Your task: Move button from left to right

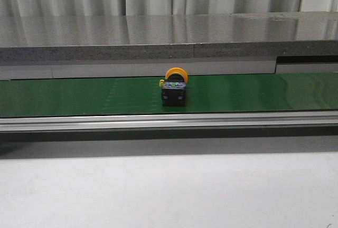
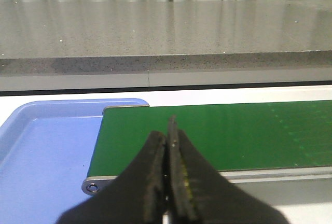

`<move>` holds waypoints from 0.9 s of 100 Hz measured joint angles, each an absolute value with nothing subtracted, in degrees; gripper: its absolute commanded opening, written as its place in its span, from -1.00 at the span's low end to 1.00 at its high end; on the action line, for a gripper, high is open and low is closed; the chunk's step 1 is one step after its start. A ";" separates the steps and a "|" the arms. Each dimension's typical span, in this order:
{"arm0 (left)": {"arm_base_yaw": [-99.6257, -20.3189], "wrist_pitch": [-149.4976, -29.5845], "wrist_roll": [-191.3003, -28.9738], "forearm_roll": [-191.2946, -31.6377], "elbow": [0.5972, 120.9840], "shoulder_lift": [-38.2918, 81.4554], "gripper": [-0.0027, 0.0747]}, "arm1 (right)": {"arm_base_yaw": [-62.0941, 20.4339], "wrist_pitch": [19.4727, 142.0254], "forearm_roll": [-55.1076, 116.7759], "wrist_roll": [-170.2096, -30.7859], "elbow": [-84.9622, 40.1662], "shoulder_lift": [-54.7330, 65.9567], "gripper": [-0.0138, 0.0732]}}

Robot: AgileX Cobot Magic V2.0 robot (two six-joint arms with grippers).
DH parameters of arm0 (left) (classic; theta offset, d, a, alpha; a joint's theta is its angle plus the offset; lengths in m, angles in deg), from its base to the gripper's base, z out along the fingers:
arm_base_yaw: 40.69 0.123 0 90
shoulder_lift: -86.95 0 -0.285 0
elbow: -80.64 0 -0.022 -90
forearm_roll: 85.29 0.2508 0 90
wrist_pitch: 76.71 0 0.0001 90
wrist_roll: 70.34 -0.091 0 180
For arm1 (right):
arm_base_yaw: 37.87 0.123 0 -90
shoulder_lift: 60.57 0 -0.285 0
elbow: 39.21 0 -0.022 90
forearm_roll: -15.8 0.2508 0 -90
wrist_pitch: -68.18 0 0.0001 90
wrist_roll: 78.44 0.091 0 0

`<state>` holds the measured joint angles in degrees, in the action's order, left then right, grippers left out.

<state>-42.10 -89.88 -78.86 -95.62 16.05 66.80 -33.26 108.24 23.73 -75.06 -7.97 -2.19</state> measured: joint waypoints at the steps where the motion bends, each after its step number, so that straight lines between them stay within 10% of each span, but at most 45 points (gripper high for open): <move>1: -42.10 -89.88 -78.86 -95.62 16.05 66.80 -0.98 | -33.26 108.38 23.73 -75.06 -8.44 -1.82 0.80; 90: -42.10 -89.88 -78.86 -95.62 16.00 66.80 -0.99 | -20.82 104.36 26.64 -81.94 -30.72 38.59 0.80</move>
